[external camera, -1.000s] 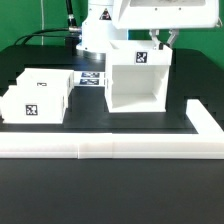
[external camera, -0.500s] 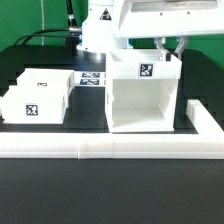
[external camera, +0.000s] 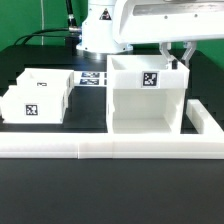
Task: Assemble drawer
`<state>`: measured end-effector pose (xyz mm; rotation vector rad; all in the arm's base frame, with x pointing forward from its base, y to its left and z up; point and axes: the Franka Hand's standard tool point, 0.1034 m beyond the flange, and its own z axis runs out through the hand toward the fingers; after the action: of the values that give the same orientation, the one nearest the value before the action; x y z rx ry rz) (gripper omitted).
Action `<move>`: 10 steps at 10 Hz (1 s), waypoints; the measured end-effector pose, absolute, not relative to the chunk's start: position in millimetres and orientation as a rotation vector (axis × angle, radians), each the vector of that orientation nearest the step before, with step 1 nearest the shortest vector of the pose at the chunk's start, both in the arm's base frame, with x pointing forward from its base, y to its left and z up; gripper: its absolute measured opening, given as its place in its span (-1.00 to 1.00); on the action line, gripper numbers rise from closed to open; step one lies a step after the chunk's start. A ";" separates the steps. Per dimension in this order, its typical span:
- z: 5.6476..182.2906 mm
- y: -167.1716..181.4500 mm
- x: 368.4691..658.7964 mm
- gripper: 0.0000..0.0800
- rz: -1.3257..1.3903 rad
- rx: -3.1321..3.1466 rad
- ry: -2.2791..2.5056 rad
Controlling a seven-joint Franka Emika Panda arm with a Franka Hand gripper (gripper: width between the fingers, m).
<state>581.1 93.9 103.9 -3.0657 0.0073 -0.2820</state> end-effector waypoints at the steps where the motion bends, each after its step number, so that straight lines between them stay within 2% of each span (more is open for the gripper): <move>1: 104.5 95.1 581.7 -0.91 -0.282 -3.055 0.083; 6: 108.6 107.2 590.5 -0.90 -0.276 -2.843 0.906; 10: 110.8 85.4 614.9 -0.89 -0.274 -2.648 1.291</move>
Offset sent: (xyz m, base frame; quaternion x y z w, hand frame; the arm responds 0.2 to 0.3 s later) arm -0.0252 -0.0147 -0.0034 -0.0683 0.0120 0.3371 0.9389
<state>614.9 85.4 110.8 -2.6479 1.2910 -0.2745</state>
